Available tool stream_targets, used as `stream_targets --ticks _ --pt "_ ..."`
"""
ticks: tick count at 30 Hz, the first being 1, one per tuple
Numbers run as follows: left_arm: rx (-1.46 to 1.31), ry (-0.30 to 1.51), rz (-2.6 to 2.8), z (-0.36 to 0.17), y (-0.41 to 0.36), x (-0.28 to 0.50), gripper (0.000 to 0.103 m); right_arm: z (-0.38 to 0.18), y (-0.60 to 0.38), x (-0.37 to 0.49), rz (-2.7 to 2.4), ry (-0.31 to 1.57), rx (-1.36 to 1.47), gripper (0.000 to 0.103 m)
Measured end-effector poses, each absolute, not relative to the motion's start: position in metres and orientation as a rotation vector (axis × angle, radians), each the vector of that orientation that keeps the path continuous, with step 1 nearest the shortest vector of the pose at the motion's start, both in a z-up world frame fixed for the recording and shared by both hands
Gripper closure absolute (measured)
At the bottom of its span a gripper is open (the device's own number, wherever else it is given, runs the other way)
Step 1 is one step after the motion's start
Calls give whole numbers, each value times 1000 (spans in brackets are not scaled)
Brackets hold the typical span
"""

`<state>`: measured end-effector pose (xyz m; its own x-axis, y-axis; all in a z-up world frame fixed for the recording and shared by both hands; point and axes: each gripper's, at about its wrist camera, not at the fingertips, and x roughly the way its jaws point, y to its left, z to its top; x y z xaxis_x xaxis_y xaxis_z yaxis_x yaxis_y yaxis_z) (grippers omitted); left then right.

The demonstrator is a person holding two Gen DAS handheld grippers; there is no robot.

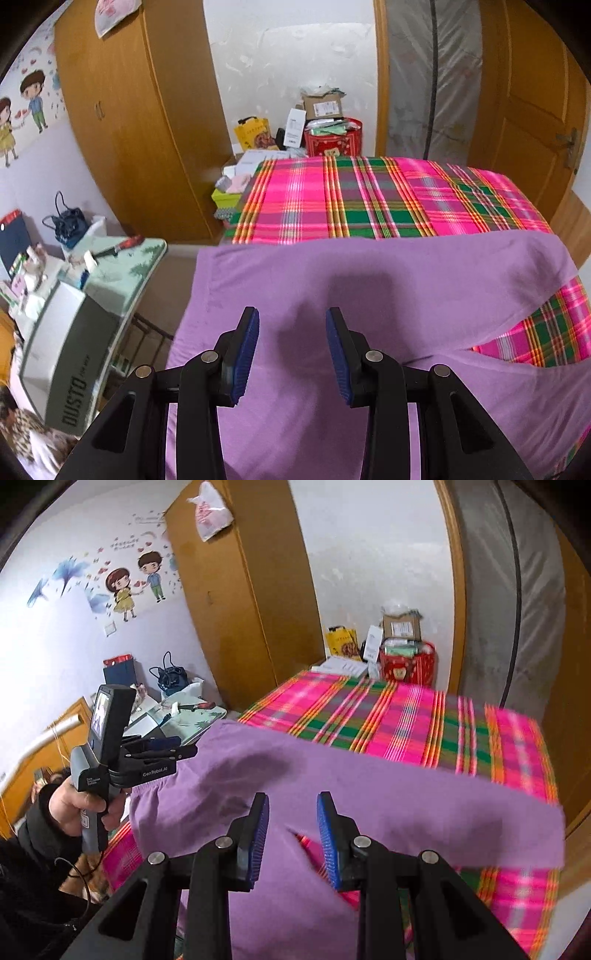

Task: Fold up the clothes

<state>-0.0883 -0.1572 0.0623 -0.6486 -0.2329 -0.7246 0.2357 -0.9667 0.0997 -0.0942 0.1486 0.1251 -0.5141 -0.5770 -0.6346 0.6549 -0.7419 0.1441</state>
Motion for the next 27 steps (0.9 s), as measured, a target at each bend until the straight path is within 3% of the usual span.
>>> stream_targets --ticks 8,17,27 --pt "1121 2 -2654 77 -177 -110 64 159 126 -111 -2225 298 810 75" --pt "1210 148 -2686 46 -225 -134 64 90 103 -156 -2135 331 898 75" --pt "1283 149 -2665 19 -280 -150 64 42 94 -201 -2065 380 932 75"
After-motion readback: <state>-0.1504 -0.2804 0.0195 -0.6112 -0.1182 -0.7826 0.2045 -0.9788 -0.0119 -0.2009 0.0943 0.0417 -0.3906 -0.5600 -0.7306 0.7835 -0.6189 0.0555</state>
